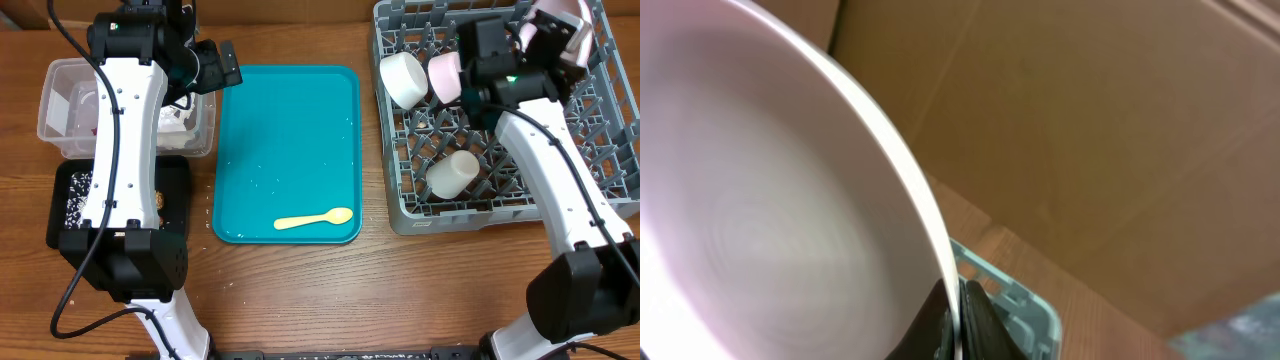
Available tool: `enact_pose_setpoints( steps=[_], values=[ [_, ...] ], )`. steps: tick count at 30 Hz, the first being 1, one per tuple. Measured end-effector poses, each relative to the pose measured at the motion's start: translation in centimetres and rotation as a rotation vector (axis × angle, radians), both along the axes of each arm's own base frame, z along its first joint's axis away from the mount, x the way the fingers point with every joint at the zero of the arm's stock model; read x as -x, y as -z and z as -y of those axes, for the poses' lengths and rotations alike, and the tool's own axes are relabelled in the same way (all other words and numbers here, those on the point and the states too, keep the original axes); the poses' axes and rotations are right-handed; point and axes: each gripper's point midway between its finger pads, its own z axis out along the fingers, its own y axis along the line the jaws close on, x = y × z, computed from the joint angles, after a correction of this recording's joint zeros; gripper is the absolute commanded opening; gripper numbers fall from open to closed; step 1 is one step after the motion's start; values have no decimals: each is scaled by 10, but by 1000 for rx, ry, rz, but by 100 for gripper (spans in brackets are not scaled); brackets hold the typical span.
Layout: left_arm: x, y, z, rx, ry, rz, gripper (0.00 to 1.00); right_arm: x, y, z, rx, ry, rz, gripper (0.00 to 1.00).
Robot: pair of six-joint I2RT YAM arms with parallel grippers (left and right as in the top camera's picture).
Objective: Sort waste into correct bins and load items into the dishwasher
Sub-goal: 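Lift the pink plate with the right gripper into the dish rack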
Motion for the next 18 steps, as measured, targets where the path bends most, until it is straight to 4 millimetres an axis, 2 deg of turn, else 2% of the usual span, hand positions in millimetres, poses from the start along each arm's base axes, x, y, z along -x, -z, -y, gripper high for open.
enact_pose_setpoints(
  steps=[4, 9, 12, 18],
  values=[
    [0, 0, 0, 0, 0, 0, 100, -10, 18, 12, -19, 10, 33, 4],
    [0, 0, 0, 0, 0, 0, 100, -33, 43, 9, -77, -84, 5, 4],
    [0, 0, 0, 0, 0, 0, 100, -41, 52, 5, -88, -126, -7, 4],
    [0, 0, 0, 0, 0, 0, 100, -45, 60, 4, -98, -160, -34, 4]
  ],
)
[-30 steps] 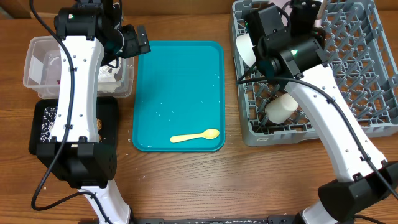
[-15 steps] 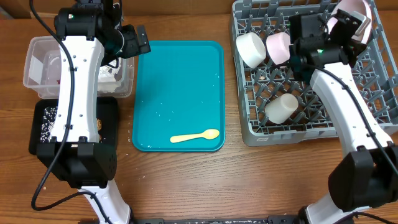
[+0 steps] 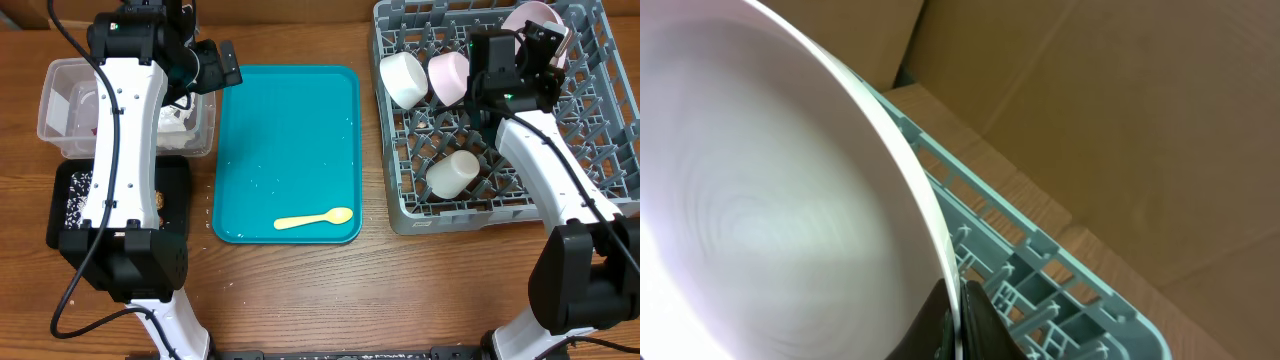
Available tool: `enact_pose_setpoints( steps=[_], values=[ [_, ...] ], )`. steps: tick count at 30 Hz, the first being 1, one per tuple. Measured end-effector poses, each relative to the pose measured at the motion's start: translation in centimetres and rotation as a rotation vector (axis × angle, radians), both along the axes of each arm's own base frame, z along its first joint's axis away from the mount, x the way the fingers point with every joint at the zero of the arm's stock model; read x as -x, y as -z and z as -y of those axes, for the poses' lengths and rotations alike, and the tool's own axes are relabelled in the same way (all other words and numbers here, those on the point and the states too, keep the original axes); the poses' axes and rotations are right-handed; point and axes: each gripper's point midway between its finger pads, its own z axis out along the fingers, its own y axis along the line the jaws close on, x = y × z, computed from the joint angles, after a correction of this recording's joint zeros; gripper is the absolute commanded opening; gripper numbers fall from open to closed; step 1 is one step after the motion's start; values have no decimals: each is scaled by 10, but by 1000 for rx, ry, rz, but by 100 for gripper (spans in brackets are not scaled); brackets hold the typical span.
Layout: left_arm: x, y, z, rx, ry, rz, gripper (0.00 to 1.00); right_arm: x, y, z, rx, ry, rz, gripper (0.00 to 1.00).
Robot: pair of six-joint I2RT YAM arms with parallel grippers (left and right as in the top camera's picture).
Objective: Sort waste into correct bins and load items into the dishwasher
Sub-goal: 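Lift the pink plate with the right gripper into the dish rack, then stand the pink plate upright in the rack and release it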
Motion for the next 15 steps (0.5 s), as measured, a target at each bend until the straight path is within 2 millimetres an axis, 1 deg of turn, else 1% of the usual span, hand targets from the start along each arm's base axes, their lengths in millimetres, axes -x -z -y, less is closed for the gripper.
enact_pose_setpoints(
  steps=[4, 10, 12, 15],
  values=[
    [0, 0, 0, 0, 0, 0, 100, -5, 4, 8, -41, -17, 7, 4],
    [0, 0, 0, 0, 0, 0, 100, -11, 15, 28, -101, -22, 18, 4],
    [0, 0, 0, 0, 0, 0, 100, -13, 20, 30, -113, -34, 6, 4],
    [0, 0, 0, 0, 0, 0, 100, -17, 27, 27, -126, -55, -11, 4]
  ],
)
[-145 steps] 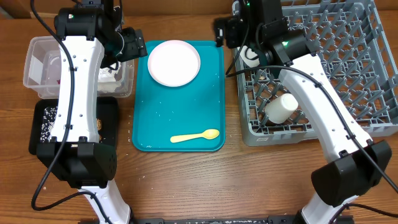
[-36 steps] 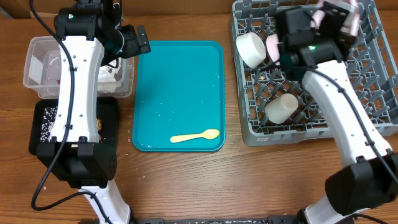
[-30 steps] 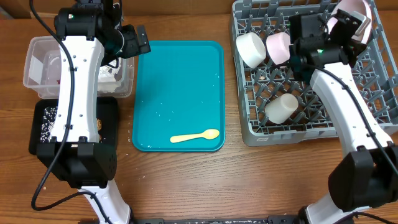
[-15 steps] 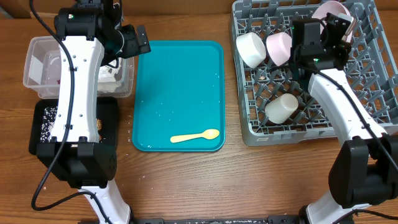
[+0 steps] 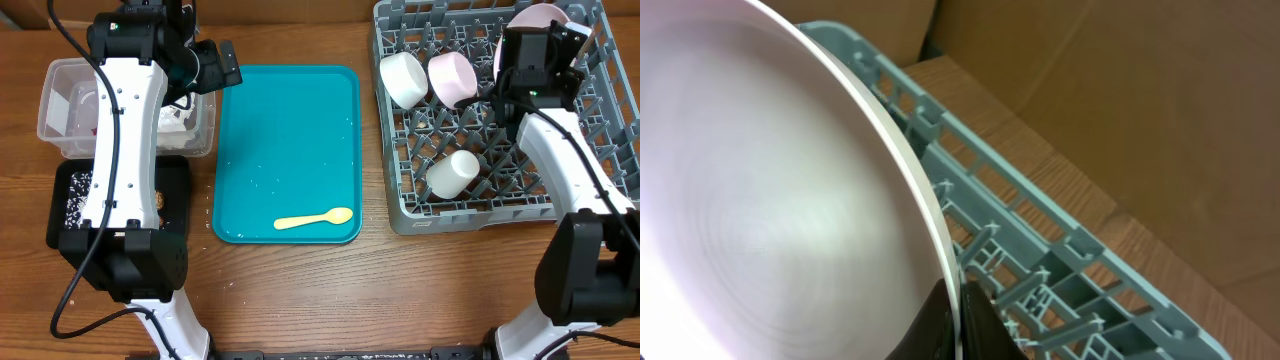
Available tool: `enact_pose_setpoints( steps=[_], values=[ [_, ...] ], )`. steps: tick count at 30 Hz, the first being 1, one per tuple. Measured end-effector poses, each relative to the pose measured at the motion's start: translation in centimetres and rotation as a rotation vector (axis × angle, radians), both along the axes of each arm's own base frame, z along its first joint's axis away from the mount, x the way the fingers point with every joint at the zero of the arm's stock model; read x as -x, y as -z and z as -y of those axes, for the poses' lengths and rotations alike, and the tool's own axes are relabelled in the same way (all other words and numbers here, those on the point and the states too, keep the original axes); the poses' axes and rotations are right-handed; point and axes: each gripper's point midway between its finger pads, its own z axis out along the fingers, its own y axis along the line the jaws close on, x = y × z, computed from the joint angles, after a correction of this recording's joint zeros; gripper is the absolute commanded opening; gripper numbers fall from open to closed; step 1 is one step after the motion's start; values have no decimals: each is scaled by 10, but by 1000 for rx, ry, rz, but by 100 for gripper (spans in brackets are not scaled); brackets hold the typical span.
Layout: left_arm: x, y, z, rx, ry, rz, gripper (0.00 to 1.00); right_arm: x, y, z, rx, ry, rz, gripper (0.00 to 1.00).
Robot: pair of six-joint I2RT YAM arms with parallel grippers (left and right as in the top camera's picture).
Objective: Sort waste into correct bins and load items into the dishwasher
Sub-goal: 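Stand the pink plate upright in the rack and release it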
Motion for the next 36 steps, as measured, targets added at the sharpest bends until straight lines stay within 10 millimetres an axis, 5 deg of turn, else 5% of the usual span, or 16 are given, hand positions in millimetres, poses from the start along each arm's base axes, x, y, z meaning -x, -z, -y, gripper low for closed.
enact_pose_setpoints(
  steps=[5, 6, 8, 10, 12, 20, 24, 28, 31, 34, 36],
  values=[
    [0, 0, 0, 0, 0, 0, 100, -1, 10, -6, -10, -21, -32, 10],
    [0, 0, 0, 0, 0, 0, 100, -1, 11, -7, -10, -24, -38, 18],
    [0, 0, 0, 0, 0, 0, 100, -2, 13, -12, -17, -38, -48, 59],
    [0, 0, 0, 0, 0, 0, 100, -2, 16, -18, -22, -56, -62, 80],
    [0, 0, 0, 0, 0, 0, 100, -3, 17, -24, -30, -72, -64, 89],
    [0, 0, 0, 0, 0, 0, 100, 4, 29, -37, -117, -119, -118, 91],
    [0, 0, 0, 0, 0, 0, 100, 14, 5, -64, -272, -230, -108, 82],
    [0, 0, 0, 0, 0, 0, 100, 27, -56, -125, -486, -438, 20, 82],
    [0, 0, 0, 0, 0, 0, 100, 50, -86, -195, -666, -618, 51, 76],
    [0, 0, 0, 0, 0, 0, 100, 78, -75, -270, -849, -733, -42, 74],
    [0, 0, 0, 0, 0, 0, 100, 85, -61, -296, -901, -751, -94, 66]
  ],
)
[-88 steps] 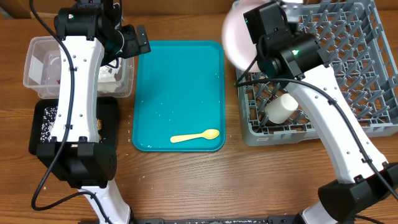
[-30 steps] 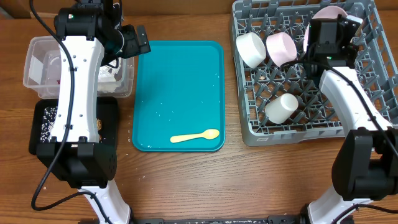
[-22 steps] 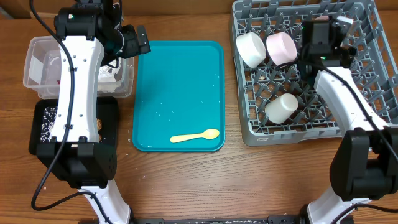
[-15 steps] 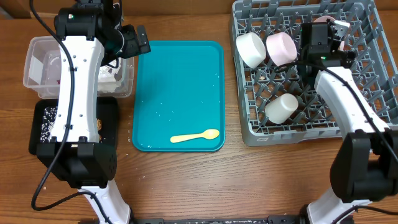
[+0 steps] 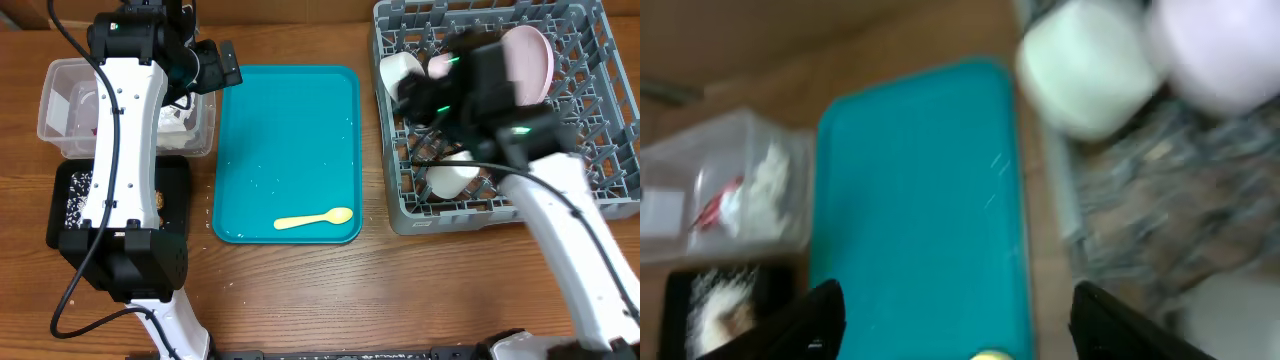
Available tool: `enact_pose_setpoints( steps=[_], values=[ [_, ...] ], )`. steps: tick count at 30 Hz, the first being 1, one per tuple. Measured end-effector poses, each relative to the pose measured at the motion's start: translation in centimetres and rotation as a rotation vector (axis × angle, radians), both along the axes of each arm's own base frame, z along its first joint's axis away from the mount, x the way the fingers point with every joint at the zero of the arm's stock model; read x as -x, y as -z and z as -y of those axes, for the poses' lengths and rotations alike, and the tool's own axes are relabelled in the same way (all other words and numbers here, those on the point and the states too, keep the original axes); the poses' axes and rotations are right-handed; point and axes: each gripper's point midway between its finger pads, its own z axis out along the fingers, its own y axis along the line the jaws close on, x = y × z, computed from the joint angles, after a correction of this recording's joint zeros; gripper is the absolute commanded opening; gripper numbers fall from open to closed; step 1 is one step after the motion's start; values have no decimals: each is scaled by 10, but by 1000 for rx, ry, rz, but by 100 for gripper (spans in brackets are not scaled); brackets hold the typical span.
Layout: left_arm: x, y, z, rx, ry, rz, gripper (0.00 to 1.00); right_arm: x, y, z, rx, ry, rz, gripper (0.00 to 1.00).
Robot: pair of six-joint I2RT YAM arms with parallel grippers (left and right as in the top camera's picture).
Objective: Sort waste into correct bins and load items into the dishwasher
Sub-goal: 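Stand the pink plate upright in the rack and release it, then grasp the yellow spoon on the teal tray with the right gripper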
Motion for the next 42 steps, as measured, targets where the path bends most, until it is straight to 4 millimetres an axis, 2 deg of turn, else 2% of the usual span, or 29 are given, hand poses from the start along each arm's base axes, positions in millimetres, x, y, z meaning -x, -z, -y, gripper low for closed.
enact_pose_setpoints(
  steps=[2, 5, 7, 11, 16, 24, 29, 35, 39, 42],
  values=[
    [0, 0, 0, 0, 0, 0, 100, 10, 25, -33, -36, -26, -78, 62],
    [0, 0, 0, 0, 0, 0, 100, 28, 66, -68, -60, -12, -206, 53],
    [0, 0, 0, 0, 0, 0, 100, 38, 88, -88, -72, 6, -275, 46],
    [0, 0, 0, 0, 0, 0, 100, 50, 123, -110, -98, 104, -396, 45],
    [0, 0, 0, 0, 0, 0, 100, 74, 167, -118, -67, 246, -559, 45],
    [0, 0, 0, 0, 0, 0, 100, 94, 181, -132, -76, 295, -604, 45],
    [0, 0, 0, 0, 0, 0, 100, 103, 193, -133, -70, 319, -625, 45],
    [0, 0, 0, 0, 0, 0, 100, 104, 218, -138, -58, 334, -671, 45],
    [0, 0, 0, 0, 0, 0, 100, 111, 243, -138, -25, 342, -730, 45],
    [0, 0, 0, 0, 0, 0, 100, 114, 251, -138, -15, 342, -755, 41]
  ],
)
